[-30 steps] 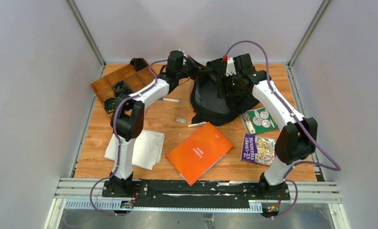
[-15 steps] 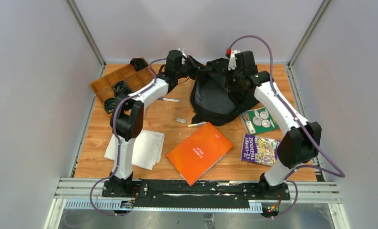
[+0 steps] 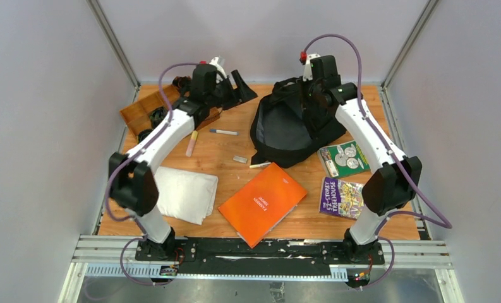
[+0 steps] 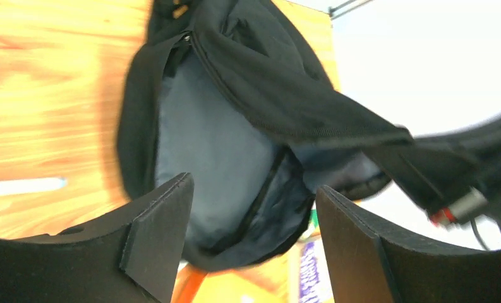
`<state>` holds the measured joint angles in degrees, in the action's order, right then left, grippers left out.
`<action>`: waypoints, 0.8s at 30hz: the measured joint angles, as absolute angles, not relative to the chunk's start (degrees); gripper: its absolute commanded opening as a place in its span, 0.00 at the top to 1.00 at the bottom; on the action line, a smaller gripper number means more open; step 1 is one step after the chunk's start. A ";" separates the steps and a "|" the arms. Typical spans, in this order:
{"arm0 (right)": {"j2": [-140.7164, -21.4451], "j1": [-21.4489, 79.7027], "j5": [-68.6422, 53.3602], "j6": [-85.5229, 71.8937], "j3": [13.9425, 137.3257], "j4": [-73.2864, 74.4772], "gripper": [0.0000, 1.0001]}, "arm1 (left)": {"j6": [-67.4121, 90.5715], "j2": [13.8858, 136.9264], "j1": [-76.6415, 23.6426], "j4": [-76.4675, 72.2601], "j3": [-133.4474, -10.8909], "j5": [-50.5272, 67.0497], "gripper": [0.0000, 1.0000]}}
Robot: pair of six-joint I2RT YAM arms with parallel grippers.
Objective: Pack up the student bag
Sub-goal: Adjust the student bag at the center of the board.
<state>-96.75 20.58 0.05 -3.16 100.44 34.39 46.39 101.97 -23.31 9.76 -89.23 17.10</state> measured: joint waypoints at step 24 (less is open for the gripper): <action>-98.65 20.56 -13.63 -7.79 88.38 36.97 0.29 | 28.45 65.93 -28.71 30.22 -48.01 4.34 0.24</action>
<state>-98.65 20.56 -13.63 -7.79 88.38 36.97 28.45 65.93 -28.71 30.22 -48.01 4.34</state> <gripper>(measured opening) 0.689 0.756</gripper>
